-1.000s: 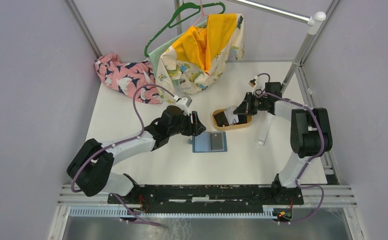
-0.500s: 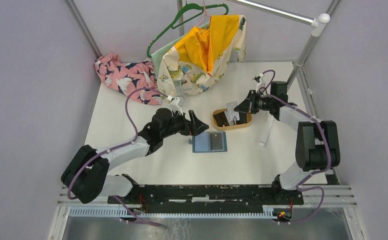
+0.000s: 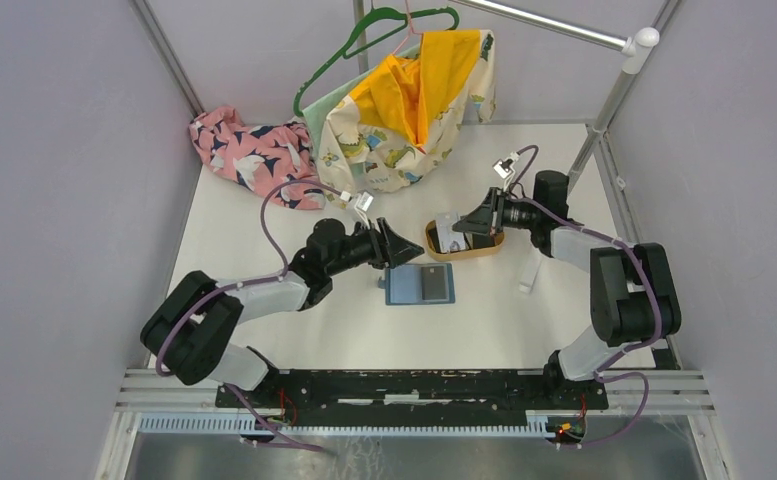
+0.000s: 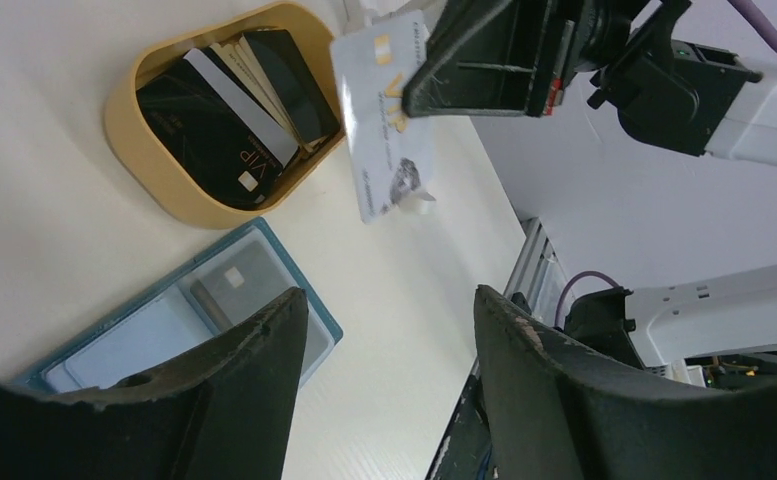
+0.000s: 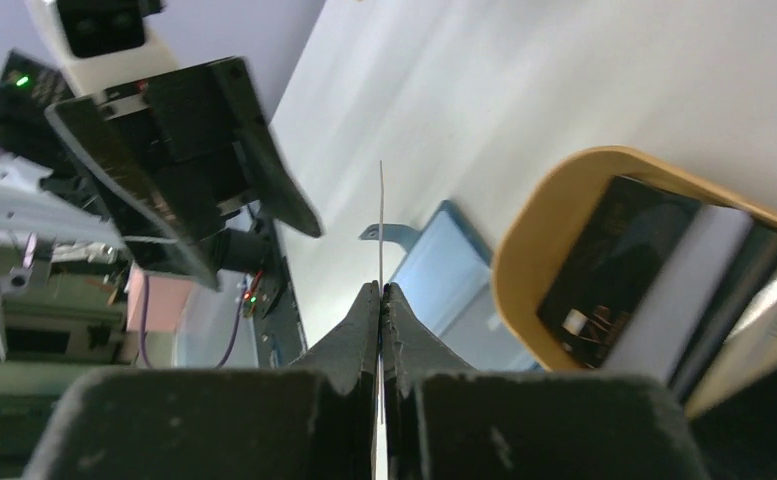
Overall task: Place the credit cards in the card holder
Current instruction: Pick up the credit card from the storage box.
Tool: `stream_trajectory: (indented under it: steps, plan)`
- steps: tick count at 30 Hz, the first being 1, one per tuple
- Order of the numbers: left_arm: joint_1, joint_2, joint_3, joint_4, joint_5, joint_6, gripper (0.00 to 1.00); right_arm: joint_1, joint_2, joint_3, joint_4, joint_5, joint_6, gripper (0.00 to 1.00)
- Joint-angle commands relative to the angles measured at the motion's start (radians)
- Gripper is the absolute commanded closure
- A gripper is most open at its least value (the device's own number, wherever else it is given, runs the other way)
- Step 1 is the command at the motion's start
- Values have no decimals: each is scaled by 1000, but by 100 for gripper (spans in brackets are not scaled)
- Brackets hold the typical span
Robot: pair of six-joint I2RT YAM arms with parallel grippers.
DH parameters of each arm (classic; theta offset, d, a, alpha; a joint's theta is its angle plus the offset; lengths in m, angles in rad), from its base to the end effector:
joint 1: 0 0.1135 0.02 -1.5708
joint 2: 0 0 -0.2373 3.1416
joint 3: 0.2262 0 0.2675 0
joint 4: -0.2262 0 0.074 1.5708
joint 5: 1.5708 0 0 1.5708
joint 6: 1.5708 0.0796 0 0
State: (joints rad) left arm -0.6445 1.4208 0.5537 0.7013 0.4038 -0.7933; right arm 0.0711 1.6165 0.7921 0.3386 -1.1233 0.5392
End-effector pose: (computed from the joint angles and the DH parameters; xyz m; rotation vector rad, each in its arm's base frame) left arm 0.2563 -0.2318 0.1639 0.1884 1.9327 -1.3615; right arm 0.3418 0.0963 0.1493 -0.2664 2.0618 1.5187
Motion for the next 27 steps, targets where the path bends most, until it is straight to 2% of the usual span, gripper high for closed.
stream_trajectory:
  steps: [1,9,12,16,19,22,23,25,27]
  plan:
    - [4,60,5,162,35,-79,34,58,-15,-21,245,-135,113,100]
    - [4,126,-6,300,66,-122,38,154,-5,-7,273,-187,111,100]
    - [4,123,-6,317,77,-120,44,177,-3,-3,274,-197,105,100]
    - [11,107,-7,310,96,-102,62,186,-7,1,273,-204,96,100]
    - [16,92,-14,310,120,-83,96,188,-12,2,270,-209,88,100]
    - [23,64,-29,308,134,-61,98,191,-19,12,246,-222,49,82]
    - [26,52,-36,297,141,-49,98,191,-24,23,212,-229,3,76]
    - [35,20,-44,252,162,-11,98,192,-46,69,23,-230,-192,66]
    - [41,-19,-49,175,196,36,98,193,-66,167,-345,-196,-570,57]
